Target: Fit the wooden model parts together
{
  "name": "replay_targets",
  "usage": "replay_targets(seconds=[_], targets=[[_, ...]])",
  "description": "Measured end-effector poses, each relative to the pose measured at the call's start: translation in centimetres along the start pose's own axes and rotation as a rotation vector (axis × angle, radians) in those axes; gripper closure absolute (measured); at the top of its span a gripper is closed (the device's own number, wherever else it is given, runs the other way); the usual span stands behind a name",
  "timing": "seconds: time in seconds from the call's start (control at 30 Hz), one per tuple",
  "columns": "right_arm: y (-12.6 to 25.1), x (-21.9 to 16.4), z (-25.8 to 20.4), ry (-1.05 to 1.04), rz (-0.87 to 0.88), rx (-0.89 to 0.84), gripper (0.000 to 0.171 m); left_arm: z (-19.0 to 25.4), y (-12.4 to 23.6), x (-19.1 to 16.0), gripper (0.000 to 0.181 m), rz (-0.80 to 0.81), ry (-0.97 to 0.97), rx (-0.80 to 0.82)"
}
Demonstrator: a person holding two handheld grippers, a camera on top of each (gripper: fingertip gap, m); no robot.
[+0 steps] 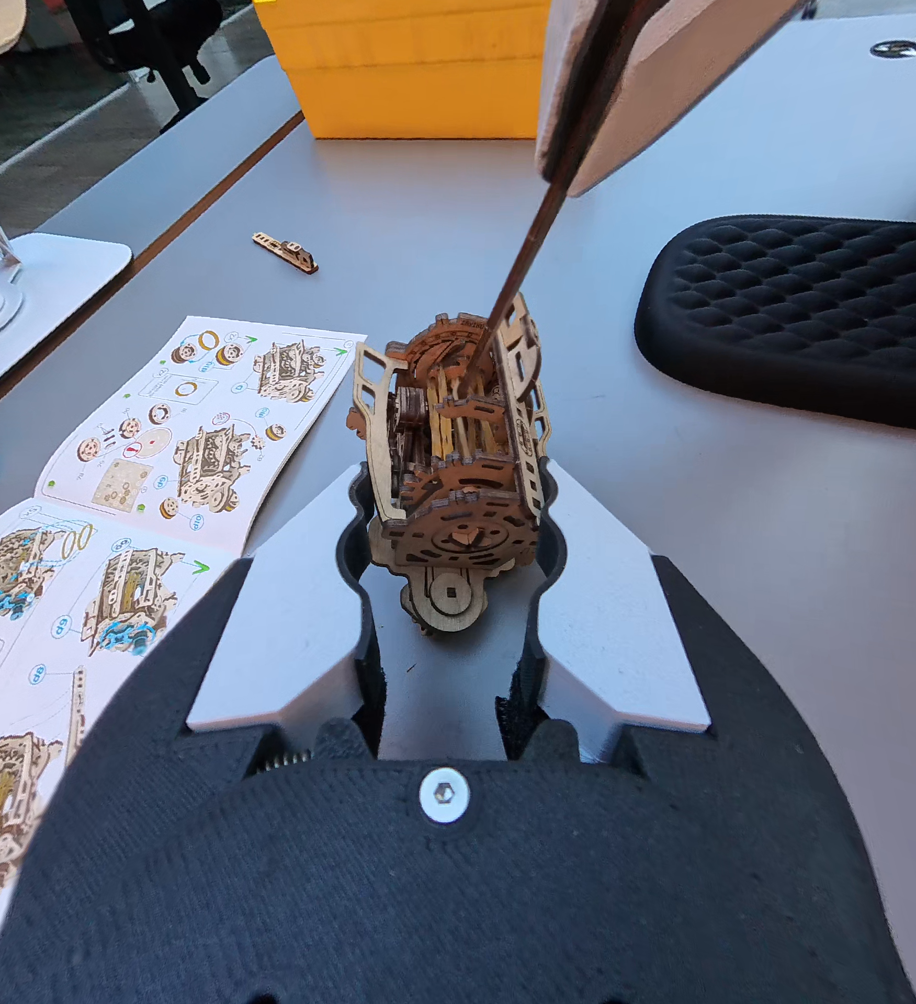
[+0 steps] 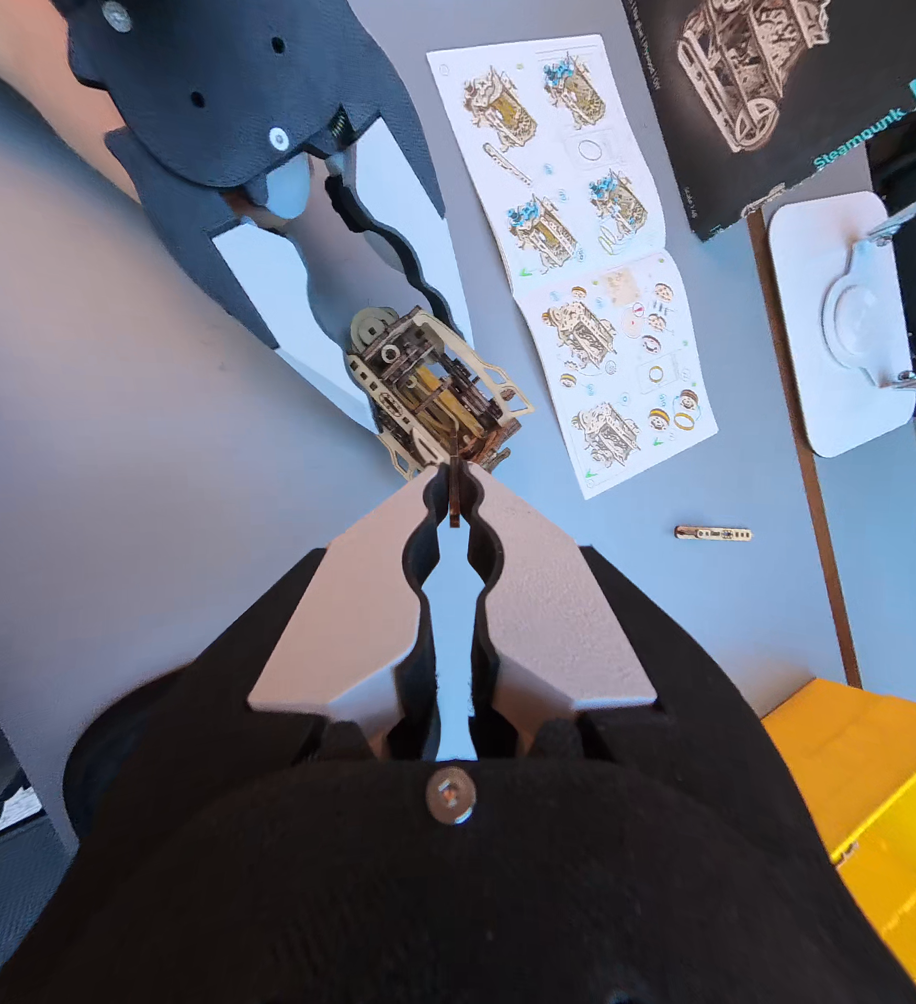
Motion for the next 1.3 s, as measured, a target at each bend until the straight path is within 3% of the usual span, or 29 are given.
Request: replay_targets(seconds=[0.03, 0.23, 0.53, 0.63, 0.87, 1.1, 1.3], targets=[[-0.2, -0.1, 0.0, 0.006, -0.011, 0.014, 0.17, 0.0, 0.1, 0.0, 0.122, 0.003, -0.019, -0.009], [-0.5, -0.1, 0.0, 0.001, 0.017, 0.165, 0.17, -0.2, 1.2, -0.6, 0.122, 0.03, -0.127, -0.12], [1.8, 0.8, 1.7, -0.025, 0.268, 0.435, 0.17, -0.7, 3.6, -2.6, 0.122, 0.193, -0.253, -0.373], [0.8, 0.6, 3.7, -0.025, 0.353, 0.437, 0.17, -0.6, 3.9, -2.8, 0.122, 0.218, -0.257, -0.423], [-4.5, -0.8, 4.9, -0.015, 0.199, 0.486, 0.17, -1.1, 4.0, -3.1, 0.113, 0.176, -0.215, -0.407], [-3.8, -1.2, 3.5, 0.014, 0.134, 0.522, 0.166, -2.3, 4.7, -3.7, 0.113, 0.149, -0.173, -0.374], [-3.0, -0.9, 2.2, 0.059, 0.128, 0.519, 0.167, -2.0, 6.1, -4.2, 0.105, 0.182, -0.107, -0.472]])
Point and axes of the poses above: each gripper's, where its closed fingertips meet, y back along the fingers, x out of its top, z = x × y across the jaws, the point moved 9 cm from there along y, back along the fingers, and after that the axes turned 10 degrees about -y, right-handed, at the moved point
